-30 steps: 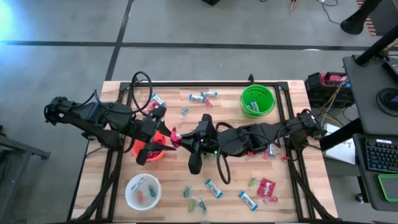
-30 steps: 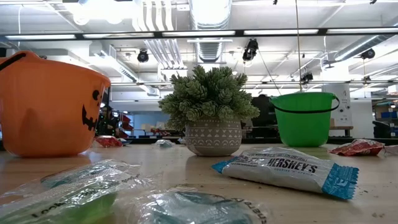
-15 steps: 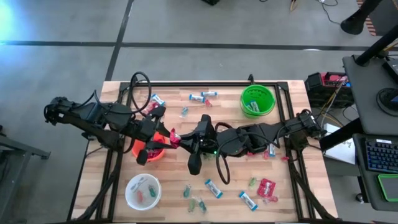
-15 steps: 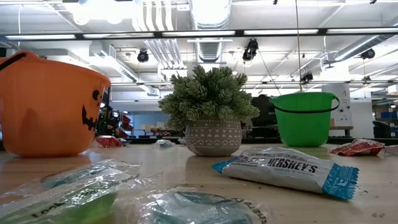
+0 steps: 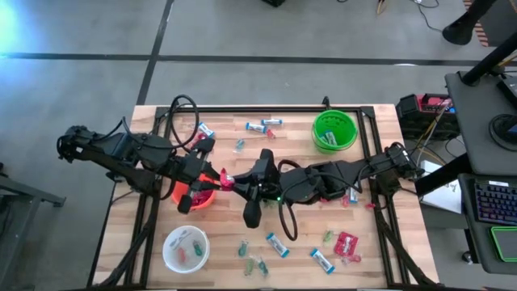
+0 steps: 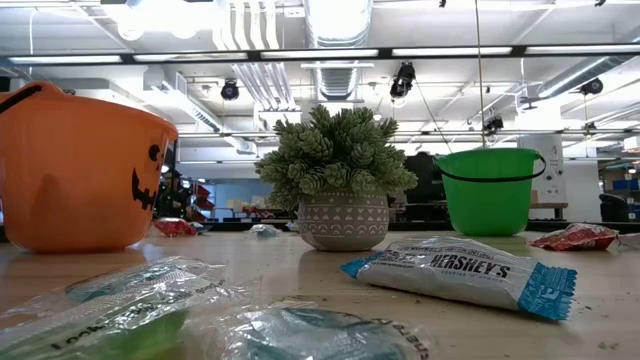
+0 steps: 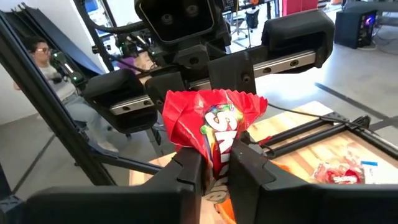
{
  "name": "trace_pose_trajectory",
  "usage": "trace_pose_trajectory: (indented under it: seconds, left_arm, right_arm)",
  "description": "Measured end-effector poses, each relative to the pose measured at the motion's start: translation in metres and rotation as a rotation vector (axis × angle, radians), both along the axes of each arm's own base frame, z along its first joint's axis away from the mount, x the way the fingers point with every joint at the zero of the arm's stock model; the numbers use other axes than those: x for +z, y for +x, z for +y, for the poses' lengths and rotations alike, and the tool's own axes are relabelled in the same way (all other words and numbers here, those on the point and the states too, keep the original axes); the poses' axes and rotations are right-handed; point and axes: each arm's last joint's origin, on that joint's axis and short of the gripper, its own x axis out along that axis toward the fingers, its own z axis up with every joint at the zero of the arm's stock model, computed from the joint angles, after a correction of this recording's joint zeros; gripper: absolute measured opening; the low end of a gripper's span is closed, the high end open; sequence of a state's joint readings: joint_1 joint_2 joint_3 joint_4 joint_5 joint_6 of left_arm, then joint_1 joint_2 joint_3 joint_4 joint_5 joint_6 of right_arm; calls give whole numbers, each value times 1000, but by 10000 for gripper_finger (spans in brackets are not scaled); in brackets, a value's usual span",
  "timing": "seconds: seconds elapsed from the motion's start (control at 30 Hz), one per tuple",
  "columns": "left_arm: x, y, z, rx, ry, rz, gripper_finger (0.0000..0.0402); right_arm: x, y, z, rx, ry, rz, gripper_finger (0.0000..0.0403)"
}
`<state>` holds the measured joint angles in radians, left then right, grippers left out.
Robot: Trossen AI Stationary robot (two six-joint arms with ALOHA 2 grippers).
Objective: Sort candy
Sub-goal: Put the red candy into the orange bucket
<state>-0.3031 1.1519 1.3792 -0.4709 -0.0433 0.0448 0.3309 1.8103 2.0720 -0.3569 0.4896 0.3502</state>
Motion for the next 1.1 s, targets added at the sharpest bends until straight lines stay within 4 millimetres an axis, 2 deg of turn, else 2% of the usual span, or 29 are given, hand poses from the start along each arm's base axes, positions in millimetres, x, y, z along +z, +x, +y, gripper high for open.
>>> trace_pose_trajectory:
  seconds: [0.27,0.43,0.63,0.77,0.93,1.1]
  left_arm:
    - [-6,-3,2,6,21,69,9]
    - [-11,-18,10,86,76,162,9]
    - [-15,-47,20,114,100,277,8]
    - [-23,-68,26,137,100,415,8]
    - [-32,-87,32,176,85,566,8]
    - [-38,-98,35,218,66,672,8]
  right_arm:
    - [0,0,-1,-3,-15,13,143]
    - [16,-4,-2,0,5,-43,175]
    - [26,-9,-3,2,-9,-57,182]
    - [26,-14,-6,-9,-31,16,178]
    - [12,-20,-11,-105,-37,170,178]
    - [-5,-30,-18,-220,-67,347,176]
